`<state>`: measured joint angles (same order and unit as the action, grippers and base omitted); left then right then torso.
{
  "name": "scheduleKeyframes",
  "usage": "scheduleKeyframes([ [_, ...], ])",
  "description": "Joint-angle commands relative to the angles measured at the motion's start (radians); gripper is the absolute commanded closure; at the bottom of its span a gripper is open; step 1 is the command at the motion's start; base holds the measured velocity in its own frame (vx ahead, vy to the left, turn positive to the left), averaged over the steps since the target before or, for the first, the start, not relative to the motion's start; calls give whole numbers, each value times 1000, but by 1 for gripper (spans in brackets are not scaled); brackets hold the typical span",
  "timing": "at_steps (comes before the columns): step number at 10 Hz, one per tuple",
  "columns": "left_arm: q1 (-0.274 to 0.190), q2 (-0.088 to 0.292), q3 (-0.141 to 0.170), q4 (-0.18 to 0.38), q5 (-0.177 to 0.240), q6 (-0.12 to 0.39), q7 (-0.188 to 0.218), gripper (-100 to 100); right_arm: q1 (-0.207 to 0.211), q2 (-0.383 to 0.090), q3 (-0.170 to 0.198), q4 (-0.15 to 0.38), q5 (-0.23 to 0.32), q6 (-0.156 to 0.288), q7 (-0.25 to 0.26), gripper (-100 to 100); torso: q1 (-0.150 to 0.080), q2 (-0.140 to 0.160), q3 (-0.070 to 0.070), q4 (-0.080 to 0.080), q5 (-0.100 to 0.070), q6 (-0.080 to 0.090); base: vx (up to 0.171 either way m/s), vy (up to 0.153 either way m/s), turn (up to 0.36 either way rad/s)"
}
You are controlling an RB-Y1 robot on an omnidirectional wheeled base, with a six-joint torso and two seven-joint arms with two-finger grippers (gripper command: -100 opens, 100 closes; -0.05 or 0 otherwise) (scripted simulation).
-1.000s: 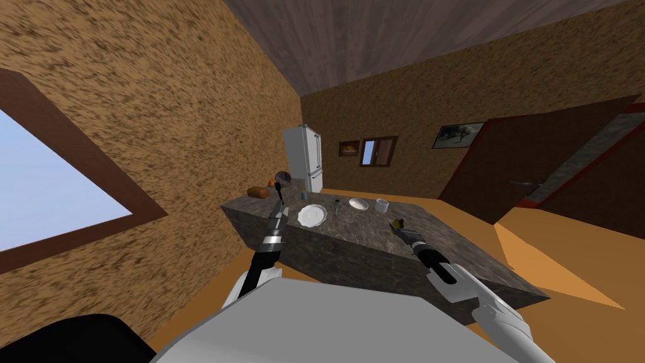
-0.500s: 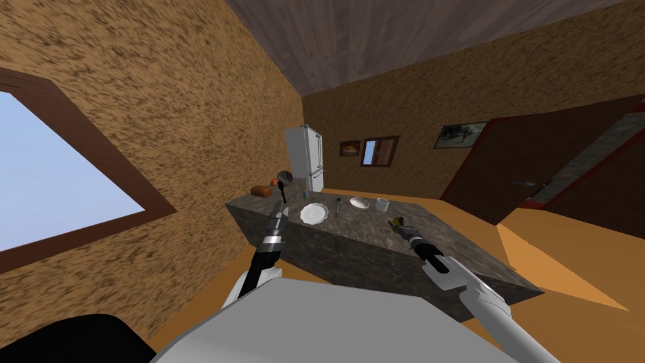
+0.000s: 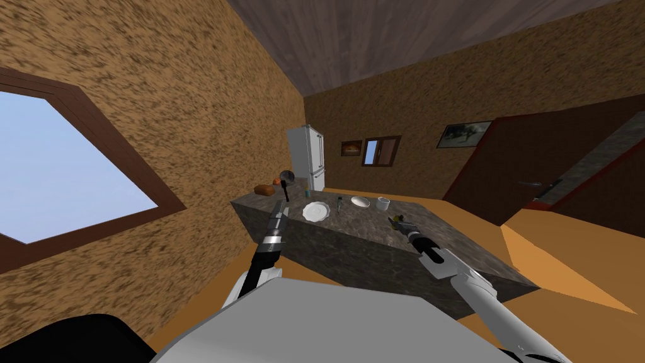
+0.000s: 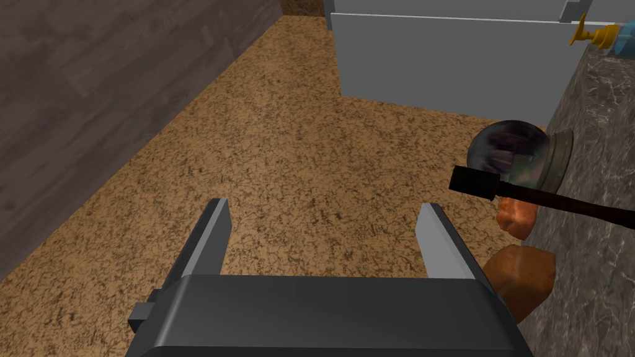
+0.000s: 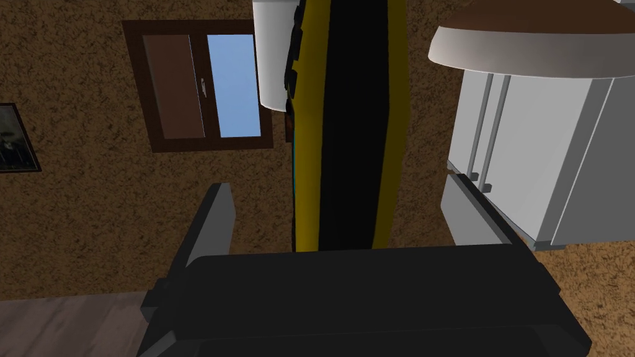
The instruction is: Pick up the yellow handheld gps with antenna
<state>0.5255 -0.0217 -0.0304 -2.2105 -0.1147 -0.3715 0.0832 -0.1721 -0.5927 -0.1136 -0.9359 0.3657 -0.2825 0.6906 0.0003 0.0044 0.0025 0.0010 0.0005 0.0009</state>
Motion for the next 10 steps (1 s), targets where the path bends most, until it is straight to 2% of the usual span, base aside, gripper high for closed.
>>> scheduleKeyframes([
  [1, 0, 0, 0, 0, 0, 0, 0, 0, -18, 1, -2, 50, -2, -8, 7, -100, 0, 0, 0, 0, 0, 0, -29, 7, -6],
  [2, 0, 0, 0, 0, 0, 0, 0, 0, -64, -10, 2, 83, -23, -35, 29, -100, 0, -1, -1, 0, 0, 0, -56, 31, 42],
  [3, 0, 0, 0, 0, 0, 0, 0, 0, -89, -10, 2, 125, -23, -35, 29, -100, 1, 0, 0, 0, 0, 0, -60, 26, 29],
  [4, 0, 0, 0, 0, 0, 0, 0, 0, -89, -10, 2, 161, -23, -35, 29, -100, 1, 0, 0, 0, 0, 0, -26, 8, -3],
  [5, 0, 0, 0, 0, 0, 0, 0, 0, -89, -10, 2, 161, -23, -35, 29, -100, 0, -1, -1, 0, 0, 0, 0, 0, 0],
  [6, 0, 0, 0, 0, 0, 0, 0, 0, -142, -21, 6, 211, -43, -62, 52, -100, -1, -3, -2, -1, 0, 0, -47, 11, 56],
  [7, 0, 0, 0, 0, 0, 0, 0, 0, -161, -21, 6, 262, -43, -62, 52, -100, 0, -1, -1, 0, 0, 0, -57, 15, 30],
  [8, 0, 0, 0, 0, 0, 0, 0, 0, -205, -33, 10, 298, -63, -88, 74, -100, 0, 0, 0, 0, 0, 0, -77, 27, 39],
  [9, 0, 0, 0, 0, 0, 0, 0, 0, -229, -33, 10, 325, -63, -88, 74, -100, 1, 1, 0, 0, 0, 0, -72, 29, 19],
  [10, 0, 0, 0, 0, 0, 0, 0, 0, -232, -33, 10, 348, -63, -88, 74, -100, 1, 1, 1, 0, 0, 0, -31, 13, -2],
])
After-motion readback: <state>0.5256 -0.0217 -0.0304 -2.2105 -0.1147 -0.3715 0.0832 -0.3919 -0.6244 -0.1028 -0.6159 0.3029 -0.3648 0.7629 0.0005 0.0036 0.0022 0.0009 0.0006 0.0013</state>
